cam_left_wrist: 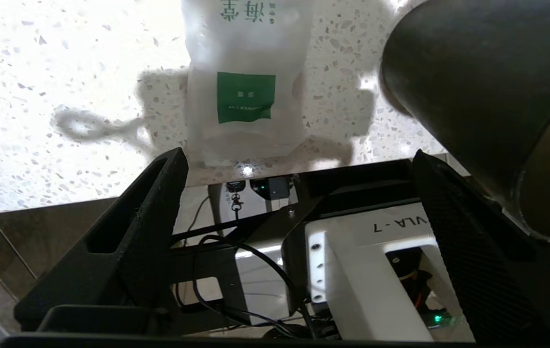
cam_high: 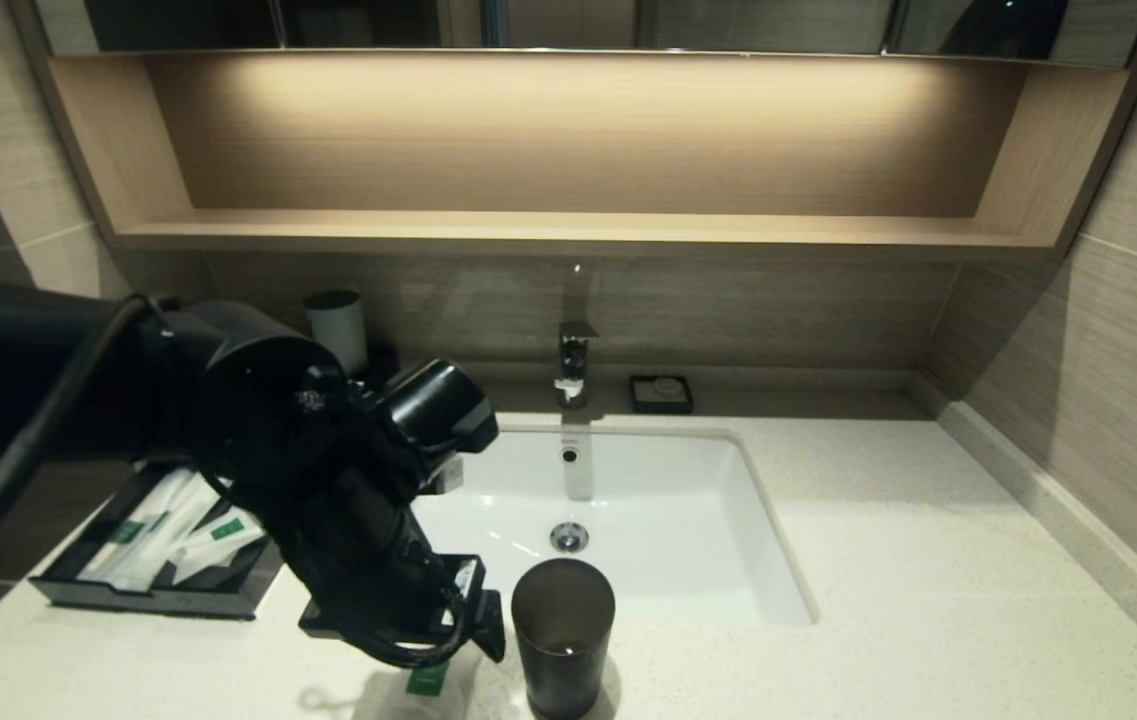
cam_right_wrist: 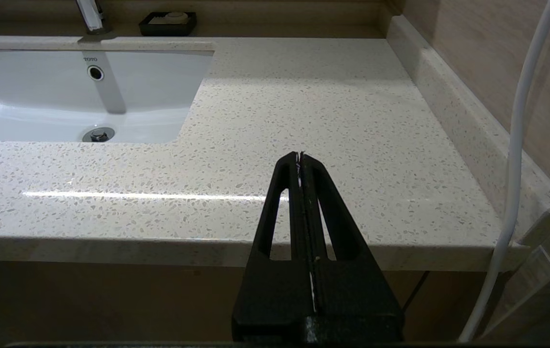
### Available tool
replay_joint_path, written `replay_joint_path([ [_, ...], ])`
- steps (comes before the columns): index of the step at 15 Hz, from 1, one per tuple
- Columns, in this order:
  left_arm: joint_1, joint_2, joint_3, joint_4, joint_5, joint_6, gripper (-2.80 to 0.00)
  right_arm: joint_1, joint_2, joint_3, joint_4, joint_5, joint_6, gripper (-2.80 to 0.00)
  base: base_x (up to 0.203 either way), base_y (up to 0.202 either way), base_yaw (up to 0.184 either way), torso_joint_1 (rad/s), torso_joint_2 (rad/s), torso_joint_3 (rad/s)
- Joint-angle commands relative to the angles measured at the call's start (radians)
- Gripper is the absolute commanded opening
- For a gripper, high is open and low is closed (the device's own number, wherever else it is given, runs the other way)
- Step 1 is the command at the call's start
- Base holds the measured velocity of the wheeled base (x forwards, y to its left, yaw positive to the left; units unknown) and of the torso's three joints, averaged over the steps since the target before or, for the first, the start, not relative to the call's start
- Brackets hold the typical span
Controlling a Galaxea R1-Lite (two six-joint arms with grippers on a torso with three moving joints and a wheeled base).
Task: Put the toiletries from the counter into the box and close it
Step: Pick up the bathroom toiletry
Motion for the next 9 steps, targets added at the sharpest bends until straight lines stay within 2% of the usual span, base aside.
replay_joint_path([
  [1,-0.005,0.012,-0.007,0.004,0.002,-0.065,0.00,0.000,0.000,0.002,-0.001,0.000,0.000,-2.80,0.000,0.000,0.000,0.000,0.00,0.000],
  [9,-0.004,0.039,-0.005,0.018,0.045,-0.213,0.00,0.000,0.000,0.002,-0.001,0.000,0.000,-2.80,0.000,0.000,0.000,0.000,0.00,0.000],
])
